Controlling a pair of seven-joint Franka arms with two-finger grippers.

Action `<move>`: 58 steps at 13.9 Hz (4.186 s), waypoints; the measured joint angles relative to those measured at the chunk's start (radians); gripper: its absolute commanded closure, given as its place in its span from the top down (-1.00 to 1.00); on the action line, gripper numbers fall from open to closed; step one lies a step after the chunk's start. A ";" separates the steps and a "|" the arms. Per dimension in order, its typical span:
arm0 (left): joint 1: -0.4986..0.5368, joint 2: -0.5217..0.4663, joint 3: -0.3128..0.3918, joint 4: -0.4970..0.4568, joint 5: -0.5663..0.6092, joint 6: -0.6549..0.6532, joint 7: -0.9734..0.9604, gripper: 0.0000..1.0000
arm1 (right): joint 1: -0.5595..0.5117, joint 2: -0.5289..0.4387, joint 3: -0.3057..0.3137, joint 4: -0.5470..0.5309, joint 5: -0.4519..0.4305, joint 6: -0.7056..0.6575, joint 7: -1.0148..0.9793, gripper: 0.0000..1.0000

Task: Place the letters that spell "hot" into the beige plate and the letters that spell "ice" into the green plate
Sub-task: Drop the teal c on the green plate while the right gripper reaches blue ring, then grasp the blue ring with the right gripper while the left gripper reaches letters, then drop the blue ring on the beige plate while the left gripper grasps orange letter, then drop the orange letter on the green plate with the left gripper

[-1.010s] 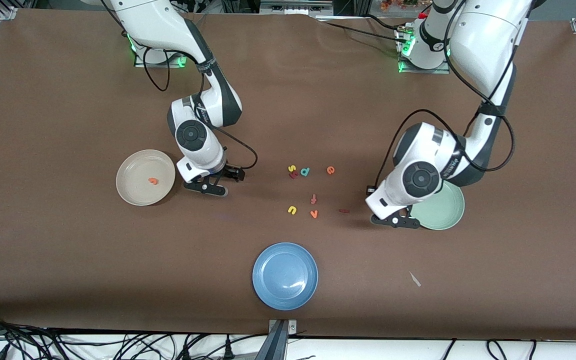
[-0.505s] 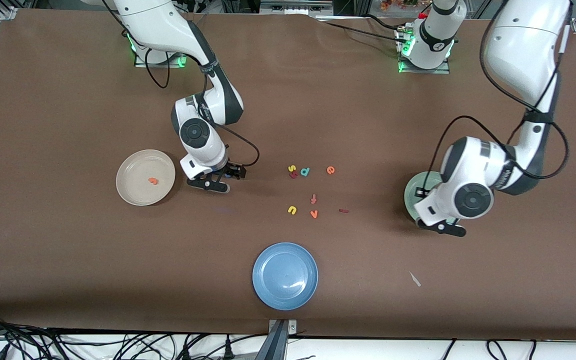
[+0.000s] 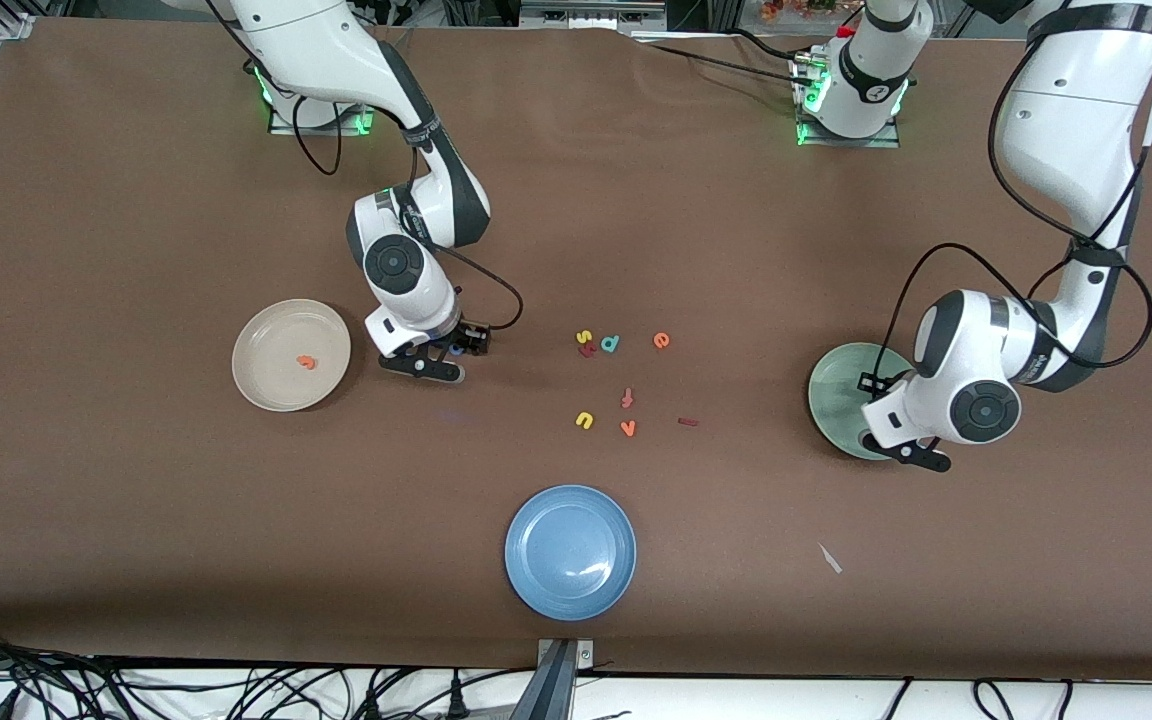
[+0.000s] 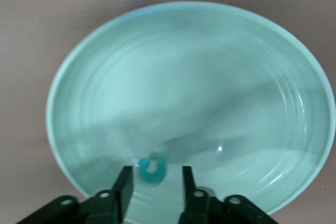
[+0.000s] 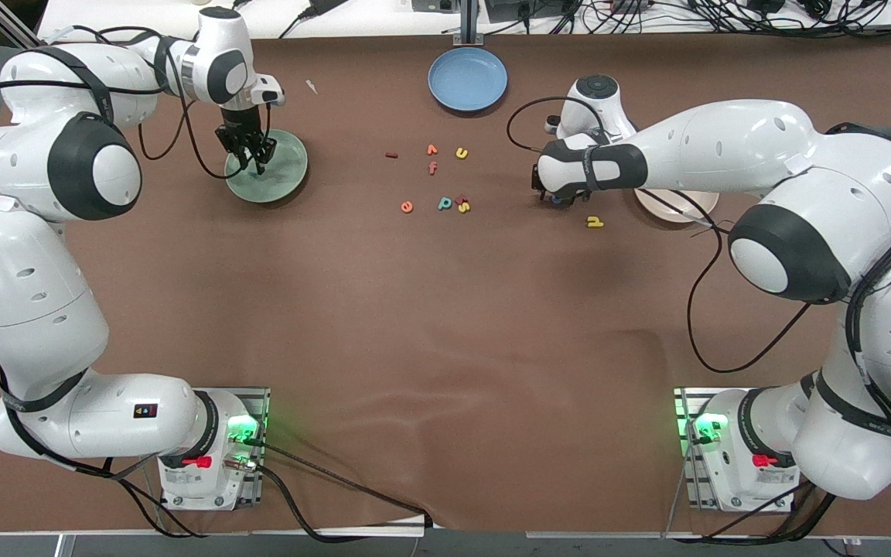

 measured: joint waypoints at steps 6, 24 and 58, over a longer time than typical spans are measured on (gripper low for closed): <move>-0.002 -0.020 -0.096 0.005 -0.011 -0.016 -0.068 1.00 | -0.004 0.000 -0.002 0.000 0.000 0.005 -0.003 -0.09; -0.342 0.018 -0.202 -0.010 -0.082 0.152 -0.753 0.77 | -0.003 -0.001 0.005 0.004 0.022 0.011 -0.014 -0.59; -0.266 -0.100 -0.195 -0.046 -0.082 0.032 -0.669 -1.00 | 0.186 -0.164 -0.334 -0.177 0.222 -0.106 0.381 1.00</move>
